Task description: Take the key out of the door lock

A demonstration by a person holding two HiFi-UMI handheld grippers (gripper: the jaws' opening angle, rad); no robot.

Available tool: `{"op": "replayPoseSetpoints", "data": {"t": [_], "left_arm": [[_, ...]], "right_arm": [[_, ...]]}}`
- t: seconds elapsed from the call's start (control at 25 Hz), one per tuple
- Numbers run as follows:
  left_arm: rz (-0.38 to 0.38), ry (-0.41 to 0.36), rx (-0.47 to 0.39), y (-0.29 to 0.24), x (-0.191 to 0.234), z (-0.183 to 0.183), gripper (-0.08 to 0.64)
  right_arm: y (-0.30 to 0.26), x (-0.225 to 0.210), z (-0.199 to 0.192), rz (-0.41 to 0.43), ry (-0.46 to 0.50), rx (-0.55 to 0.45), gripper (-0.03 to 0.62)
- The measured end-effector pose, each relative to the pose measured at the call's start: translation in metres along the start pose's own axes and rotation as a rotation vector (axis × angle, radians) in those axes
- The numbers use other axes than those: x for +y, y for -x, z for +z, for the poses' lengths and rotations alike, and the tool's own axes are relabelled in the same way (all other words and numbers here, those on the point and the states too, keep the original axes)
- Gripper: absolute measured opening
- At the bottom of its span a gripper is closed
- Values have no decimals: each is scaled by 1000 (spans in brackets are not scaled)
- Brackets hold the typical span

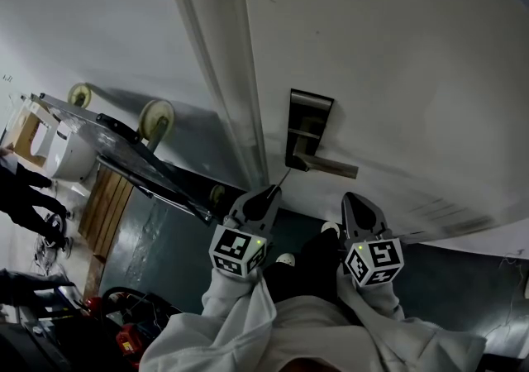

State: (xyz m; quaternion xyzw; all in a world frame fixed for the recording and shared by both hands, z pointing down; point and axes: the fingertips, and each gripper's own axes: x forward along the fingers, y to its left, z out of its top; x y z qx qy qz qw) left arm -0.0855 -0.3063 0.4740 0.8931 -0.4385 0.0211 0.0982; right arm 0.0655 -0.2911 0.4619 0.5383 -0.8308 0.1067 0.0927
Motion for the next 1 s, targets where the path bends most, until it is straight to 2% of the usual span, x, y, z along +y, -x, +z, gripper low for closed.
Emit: {"op": "replayPoseSetpoints", "data": {"t": [1.0], "left_arm": [[68,33,12,5,12,-8,26]], "right_arm": [[-2,-4,-7,-1,-16,15,51]]}}
